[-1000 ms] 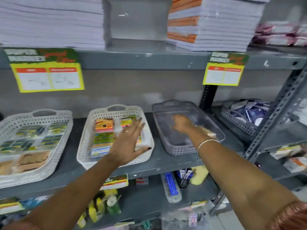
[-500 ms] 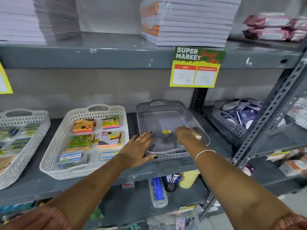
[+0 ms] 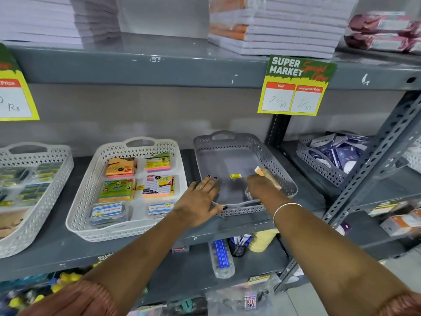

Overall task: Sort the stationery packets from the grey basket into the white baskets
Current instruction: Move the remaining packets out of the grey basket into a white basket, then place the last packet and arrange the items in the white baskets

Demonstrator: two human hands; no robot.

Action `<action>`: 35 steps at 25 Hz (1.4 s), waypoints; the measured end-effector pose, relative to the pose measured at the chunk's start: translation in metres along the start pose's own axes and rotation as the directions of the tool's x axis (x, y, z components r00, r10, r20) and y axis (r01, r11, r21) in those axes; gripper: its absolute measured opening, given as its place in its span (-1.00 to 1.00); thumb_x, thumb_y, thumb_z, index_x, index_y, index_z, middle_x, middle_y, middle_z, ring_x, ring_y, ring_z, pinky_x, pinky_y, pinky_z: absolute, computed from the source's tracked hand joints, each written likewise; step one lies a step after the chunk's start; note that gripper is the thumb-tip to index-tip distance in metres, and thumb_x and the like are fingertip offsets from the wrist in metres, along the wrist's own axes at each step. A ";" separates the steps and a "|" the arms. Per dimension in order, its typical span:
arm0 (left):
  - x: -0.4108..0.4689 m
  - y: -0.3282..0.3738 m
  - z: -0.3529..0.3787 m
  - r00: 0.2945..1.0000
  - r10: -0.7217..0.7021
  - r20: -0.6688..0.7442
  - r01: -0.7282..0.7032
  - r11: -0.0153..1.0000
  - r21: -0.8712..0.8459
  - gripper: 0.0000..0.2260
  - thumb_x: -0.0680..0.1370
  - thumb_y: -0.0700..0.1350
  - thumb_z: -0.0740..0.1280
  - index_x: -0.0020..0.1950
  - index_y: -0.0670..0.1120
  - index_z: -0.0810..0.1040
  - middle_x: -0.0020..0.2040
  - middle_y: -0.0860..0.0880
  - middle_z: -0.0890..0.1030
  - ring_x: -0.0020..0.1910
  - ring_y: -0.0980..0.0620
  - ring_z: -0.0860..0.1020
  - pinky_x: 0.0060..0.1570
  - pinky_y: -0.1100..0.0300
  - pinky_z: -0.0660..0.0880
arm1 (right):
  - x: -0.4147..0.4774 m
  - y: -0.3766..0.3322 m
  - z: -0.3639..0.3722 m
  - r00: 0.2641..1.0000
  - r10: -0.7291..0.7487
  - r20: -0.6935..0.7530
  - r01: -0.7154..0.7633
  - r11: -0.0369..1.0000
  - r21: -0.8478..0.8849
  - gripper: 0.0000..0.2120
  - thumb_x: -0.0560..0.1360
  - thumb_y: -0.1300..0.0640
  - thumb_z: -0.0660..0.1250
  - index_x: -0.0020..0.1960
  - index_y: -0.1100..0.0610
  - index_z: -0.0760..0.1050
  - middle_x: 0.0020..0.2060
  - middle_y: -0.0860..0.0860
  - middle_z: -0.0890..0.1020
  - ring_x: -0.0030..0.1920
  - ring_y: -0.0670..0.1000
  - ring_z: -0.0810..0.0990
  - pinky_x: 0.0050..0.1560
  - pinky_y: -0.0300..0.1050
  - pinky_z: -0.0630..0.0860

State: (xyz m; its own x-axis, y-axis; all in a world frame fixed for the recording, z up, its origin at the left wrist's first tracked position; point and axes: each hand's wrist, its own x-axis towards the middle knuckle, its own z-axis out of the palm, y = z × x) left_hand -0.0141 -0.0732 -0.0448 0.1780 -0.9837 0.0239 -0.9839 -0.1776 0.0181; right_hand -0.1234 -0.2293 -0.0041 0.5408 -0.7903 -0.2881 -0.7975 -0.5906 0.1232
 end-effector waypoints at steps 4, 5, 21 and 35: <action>-0.001 -0.001 -0.001 1.000 -0.007 0.011 0.007 1.000 0.001 -0.43 0.58 0.21 -0.04 0.50 -0.06 0.04 0.56 -0.05 -0.06 0.52 0.00 -0.15 0.48 -0.05 -0.08 | -0.006 -0.003 -0.002 0.999 -0.045 -0.012 0.046 0.998 0.045 -0.53 0.54 0.22 0.25 0.43 0.25 0.30 0.36 0.17 0.45 0.37 0.16 0.44 0.32 -0.03 0.42; -0.001 0.000 -0.002 1.000 -0.006 0.009 0.006 1.000 0.005 -0.43 0.58 0.22 -0.04 0.50 -0.06 0.03 0.56 -0.05 -0.06 0.52 0.00 -0.15 0.48 -0.05 -0.09 | -0.008 -0.003 -0.003 0.998 -0.053 -0.016 0.054 0.998 0.039 -0.52 0.53 0.22 0.26 0.43 0.25 0.31 0.35 0.17 0.46 0.36 0.16 0.45 0.32 -0.04 0.42; -0.195 -0.150 -0.003 0.836 -0.466 -0.289 0.435 0.885 -0.169 -0.13 0.40 0.46 -0.22 0.51 -0.11 -0.07 0.54 -0.07 -0.04 0.52 -0.01 -0.09 0.49 -0.09 -0.04 | -0.027 -0.161 -0.066 0.855 -0.400 -0.329 0.452 0.887 0.097 -0.63 0.44 0.13 0.37 0.25 0.07 0.52 0.27 0.10 0.52 0.29 0.15 0.49 0.22 -0.04 0.50; -0.244 -0.167 0.060 0.840 -0.534 -0.093 0.531 0.846 -0.056 -0.04 0.29 0.48 -0.01 0.47 -0.17 0.17 0.49 -0.15 0.25 0.48 -0.11 0.18 0.42 -0.14 0.13 | -0.049 -0.202 -0.007 0.777 -0.629 0.016 0.628 0.774 -0.081 -0.51 0.44 0.21 0.34 0.35 0.16 0.36 0.28 0.17 0.48 0.28 0.19 0.46 0.15 0.04 0.49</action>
State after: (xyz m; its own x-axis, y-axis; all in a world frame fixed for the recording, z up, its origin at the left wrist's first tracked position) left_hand 0.1061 0.1953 -0.1140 0.6762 -0.7294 0.1033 -0.7366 -0.6711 0.0837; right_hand 0.0133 -0.0722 -0.0088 0.9177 -0.2400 -0.3165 -0.2559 -0.9667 -0.0091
